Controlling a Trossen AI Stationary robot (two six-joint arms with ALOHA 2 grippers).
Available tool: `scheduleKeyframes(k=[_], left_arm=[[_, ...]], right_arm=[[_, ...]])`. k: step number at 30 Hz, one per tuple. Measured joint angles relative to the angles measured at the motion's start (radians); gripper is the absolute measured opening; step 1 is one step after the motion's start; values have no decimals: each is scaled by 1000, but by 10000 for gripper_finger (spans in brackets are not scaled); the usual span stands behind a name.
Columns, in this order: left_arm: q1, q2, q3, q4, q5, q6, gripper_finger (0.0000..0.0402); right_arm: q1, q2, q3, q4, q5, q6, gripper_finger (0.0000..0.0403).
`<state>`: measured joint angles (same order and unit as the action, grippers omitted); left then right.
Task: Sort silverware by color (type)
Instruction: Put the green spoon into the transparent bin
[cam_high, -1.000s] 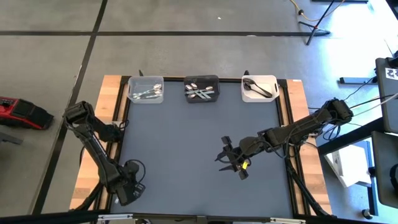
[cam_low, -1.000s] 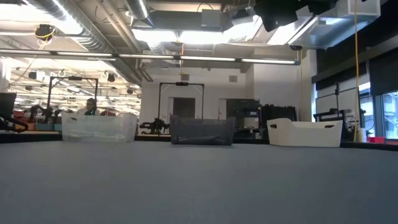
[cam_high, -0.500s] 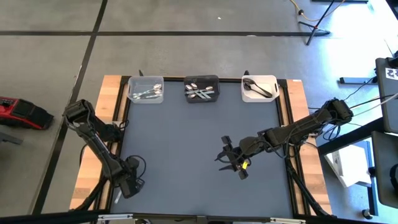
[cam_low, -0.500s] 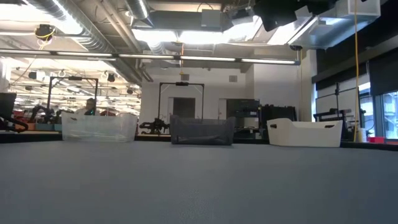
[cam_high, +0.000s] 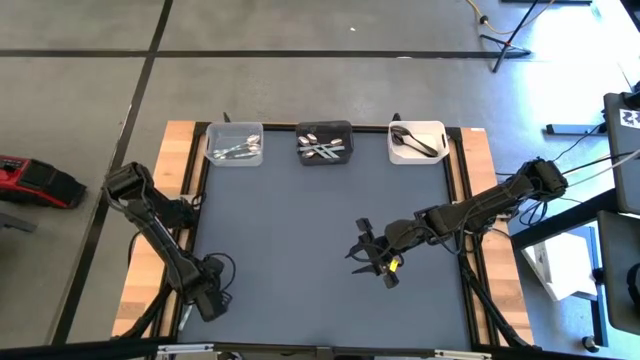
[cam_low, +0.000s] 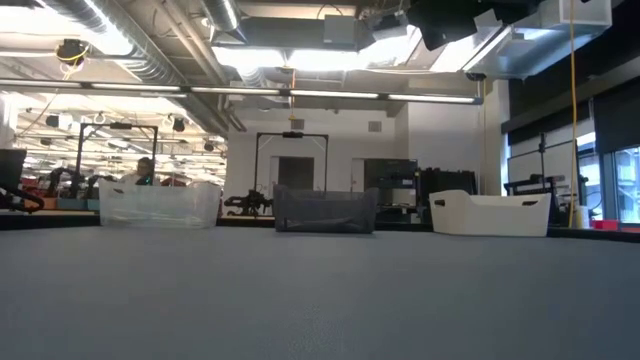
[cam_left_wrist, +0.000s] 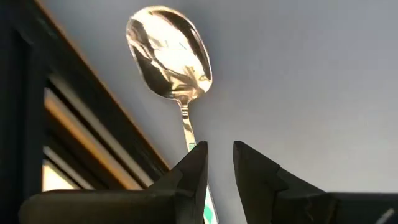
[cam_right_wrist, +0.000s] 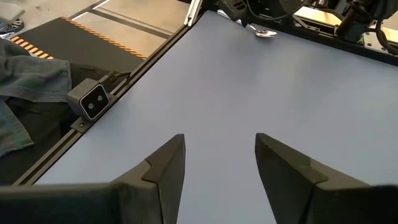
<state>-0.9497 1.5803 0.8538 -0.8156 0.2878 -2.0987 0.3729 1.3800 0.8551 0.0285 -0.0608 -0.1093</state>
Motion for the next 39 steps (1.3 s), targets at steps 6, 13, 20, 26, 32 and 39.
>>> scheduleKeyframes(k=[6, 13, 20, 26, 32, 39], left_arm=[[-2, -2, 1, -40, 27, -19, 71], [-1, -6, -107, 101, 101, -2, 71], [8, -8, -171, 173, 196, -2, 71], [30, -6, -161, 184, 130, 108, 32], [40, -5, -136, 164, 72, 153, 18], [59, 0, -32, 92, -96, 287, 25]], right_arm=[[0, 0, 0, 2, 0, 0, 182], [0, 0, 0, 6, 0, -2, 182], [0, 0, 0, 8, 0, -4, 182], [0, 0, 0, 7, 0, -5, 182], [0, 0, 0, 5, 0, -5, 182], [0, 0, 0, -3, 0, -4, 182]])
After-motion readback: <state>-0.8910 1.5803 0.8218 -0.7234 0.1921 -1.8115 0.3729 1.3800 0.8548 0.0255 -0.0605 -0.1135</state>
